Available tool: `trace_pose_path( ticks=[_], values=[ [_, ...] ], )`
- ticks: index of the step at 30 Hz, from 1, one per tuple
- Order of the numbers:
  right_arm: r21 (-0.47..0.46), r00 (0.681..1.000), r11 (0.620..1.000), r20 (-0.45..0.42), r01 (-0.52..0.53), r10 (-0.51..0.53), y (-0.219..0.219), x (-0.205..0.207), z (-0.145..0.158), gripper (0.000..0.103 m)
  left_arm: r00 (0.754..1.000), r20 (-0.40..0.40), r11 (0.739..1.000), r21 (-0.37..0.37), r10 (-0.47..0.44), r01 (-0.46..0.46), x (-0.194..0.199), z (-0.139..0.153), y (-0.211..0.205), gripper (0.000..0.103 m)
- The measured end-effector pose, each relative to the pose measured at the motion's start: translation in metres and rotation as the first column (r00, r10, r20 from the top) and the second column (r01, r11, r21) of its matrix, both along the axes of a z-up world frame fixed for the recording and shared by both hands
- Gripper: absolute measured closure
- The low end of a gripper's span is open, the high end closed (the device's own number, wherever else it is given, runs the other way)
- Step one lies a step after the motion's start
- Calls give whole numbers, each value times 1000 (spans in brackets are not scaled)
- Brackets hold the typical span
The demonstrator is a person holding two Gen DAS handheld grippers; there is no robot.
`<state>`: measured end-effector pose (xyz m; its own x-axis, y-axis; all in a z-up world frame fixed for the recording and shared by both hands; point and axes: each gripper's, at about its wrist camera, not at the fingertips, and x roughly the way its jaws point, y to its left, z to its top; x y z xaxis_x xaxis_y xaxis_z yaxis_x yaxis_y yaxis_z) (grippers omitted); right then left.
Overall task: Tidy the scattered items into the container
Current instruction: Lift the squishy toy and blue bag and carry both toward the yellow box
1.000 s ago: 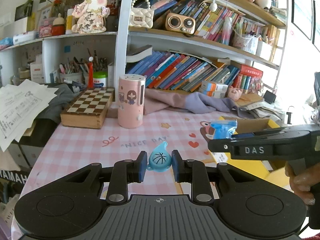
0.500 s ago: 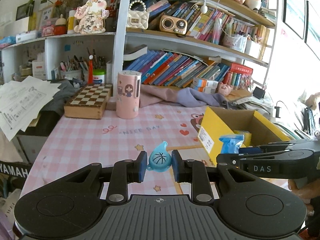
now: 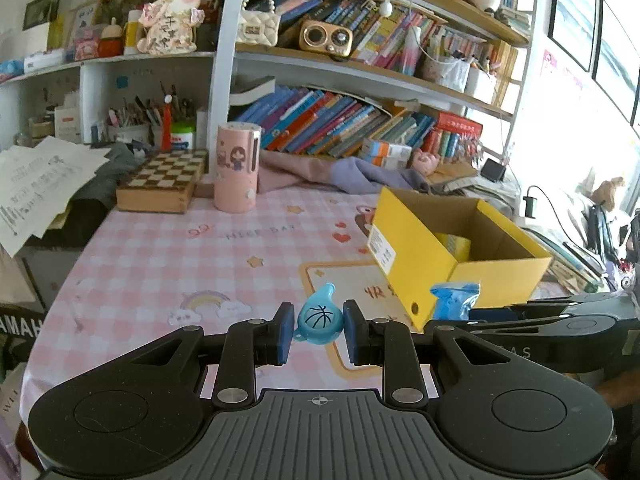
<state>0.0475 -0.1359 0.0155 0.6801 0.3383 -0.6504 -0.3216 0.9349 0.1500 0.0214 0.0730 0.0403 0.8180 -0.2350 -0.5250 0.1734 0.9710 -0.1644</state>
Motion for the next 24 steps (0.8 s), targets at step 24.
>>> trace_pose_path(
  ticks=[24],
  values=[
    [-14,981,984,-83,177,-178,-53,-46,-16,66,978,-50,979,-12,-204,203,-4,-11,-55,78]
  ],
)
